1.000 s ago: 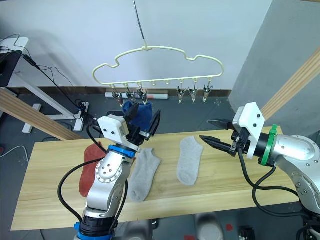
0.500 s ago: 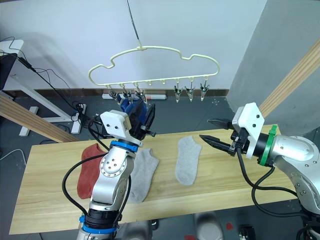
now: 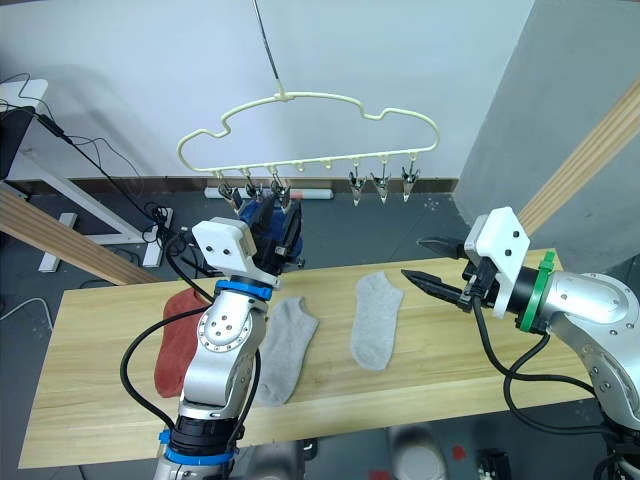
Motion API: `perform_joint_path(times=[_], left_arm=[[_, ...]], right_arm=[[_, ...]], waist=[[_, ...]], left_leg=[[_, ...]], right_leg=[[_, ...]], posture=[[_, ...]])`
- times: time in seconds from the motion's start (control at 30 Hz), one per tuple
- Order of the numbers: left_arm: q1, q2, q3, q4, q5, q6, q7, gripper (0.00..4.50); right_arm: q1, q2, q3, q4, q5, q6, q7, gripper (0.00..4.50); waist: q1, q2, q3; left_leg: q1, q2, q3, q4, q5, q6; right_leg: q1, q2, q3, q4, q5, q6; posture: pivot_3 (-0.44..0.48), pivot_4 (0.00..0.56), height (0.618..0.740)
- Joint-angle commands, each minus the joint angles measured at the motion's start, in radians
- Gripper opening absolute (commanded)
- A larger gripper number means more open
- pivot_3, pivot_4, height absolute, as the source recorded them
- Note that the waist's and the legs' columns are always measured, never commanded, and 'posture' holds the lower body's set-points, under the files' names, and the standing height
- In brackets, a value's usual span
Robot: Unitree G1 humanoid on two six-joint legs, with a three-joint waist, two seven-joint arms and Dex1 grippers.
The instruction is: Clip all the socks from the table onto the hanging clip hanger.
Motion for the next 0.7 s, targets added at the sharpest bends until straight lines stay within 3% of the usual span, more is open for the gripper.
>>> perform_joint_path(times=[0.03, 0.7], left_arm=[[-0.019, -0.006, 0.003, -0.022, 0.002, -0.023, 0.001, 1.87], [-0.096, -0.029, 0.031, -0.028, 0.001, 0.035, 0.039, 1.87]], right_arm=[[0.003, -0.007, -0.011, -0.026, 0.003, -0.017, 0.002, 2.55], [-0.013, -0.004, -0.005, -0.017, 0.017, -0.015, 0.021, 2.55]], waist=[[0.000, 0.000, 0.000], [0.000, 0.000, 0.000]], left_leg=[[0.000, 0.000, 0.000, 0.000, 0.000, 0.000], [0.000, 0.000, 0.000, 0.001, 0.000, 0.000]], right_leg=[[0.000, 0.000, 0.000, 0.000, 0.000, 0.000], [0.001, 0.000, 0.000, 0.000, 0.001, -0.001]], posture=[[-0.302, 0.352, 0.737], [-0.303, 0.352, 0.737]])
